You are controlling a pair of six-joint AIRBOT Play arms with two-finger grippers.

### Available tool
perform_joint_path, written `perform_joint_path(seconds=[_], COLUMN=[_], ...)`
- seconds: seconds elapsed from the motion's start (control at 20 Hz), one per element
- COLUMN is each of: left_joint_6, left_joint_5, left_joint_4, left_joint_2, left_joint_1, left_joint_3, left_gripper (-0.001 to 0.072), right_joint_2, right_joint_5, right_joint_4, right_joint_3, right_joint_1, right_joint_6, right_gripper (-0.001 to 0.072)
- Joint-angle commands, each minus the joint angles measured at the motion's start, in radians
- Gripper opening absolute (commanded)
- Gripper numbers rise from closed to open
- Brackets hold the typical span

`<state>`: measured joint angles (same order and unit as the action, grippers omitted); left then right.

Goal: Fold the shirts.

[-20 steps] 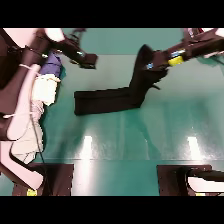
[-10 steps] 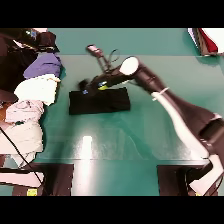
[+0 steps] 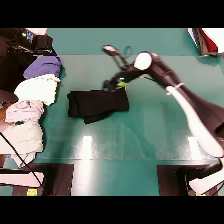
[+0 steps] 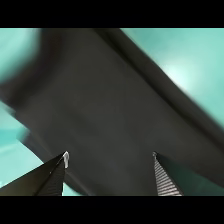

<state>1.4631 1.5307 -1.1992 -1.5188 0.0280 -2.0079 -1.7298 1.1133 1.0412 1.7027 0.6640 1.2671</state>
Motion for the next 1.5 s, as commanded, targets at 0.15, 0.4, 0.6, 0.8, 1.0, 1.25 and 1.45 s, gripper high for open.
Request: perform_joint_path(seconds=[0.15, 0.4, 0.6, 0.8, 1.0, 1.25, 1.45], left_joint_6=[-0.004, -0.004, -0.004, -0.005, -0.004, -0.004, -0.004], left_joint_5=[-0.031, -0.043, -0.045, -0.033, -0.009, -0.003, -0.003], left_joint_4=[0.014, 0.027, 0.03, 0.032, 0.036, 0.098, 0.154], left_joint_2=[0.0, 0.0, 0.0, 0.0, 0.0, 0.0, 0.0], left_joint_1=[-0.001, -0.001, -0.001, -0.001, -0.001, 0.003, 0.003], left_joint_3=[0.048, 0.052, 0.052, 0.052, 0.052, 0.052, 0.052], left_gripper=[0.0022, 0.0022, 0.0022, 0.0022, 0.0022, 0.0022, 0.0022], right_joint_2=[0.07, -0.062, -0.198, -0.276, -0.278, -0.171, 0.066], right_joint_5=[0.015, 0.021, 0.068, 0.089, 0.072, 0.068, 0.017], right_joint_4=[-0.189, -0.383, -0.447, -0.446, -0.436, -0.244, -0.064], right_joint_3=[-0.407, -0.373, -0.212, -0.087, -0.029, -0.067, -0.289], right_joint_1=[-0.367, -0.38, -0.256, -0.133, -0.1, -0.205, -0.418], right_joint_6=[0.083, 0.014, 0.014, 0.014, 0.013, 0.143, 0.193], right_gripper=[0.0639, 0.0636, 0.0636, 0.0581, 0.014, 0.0017, 0.0017])
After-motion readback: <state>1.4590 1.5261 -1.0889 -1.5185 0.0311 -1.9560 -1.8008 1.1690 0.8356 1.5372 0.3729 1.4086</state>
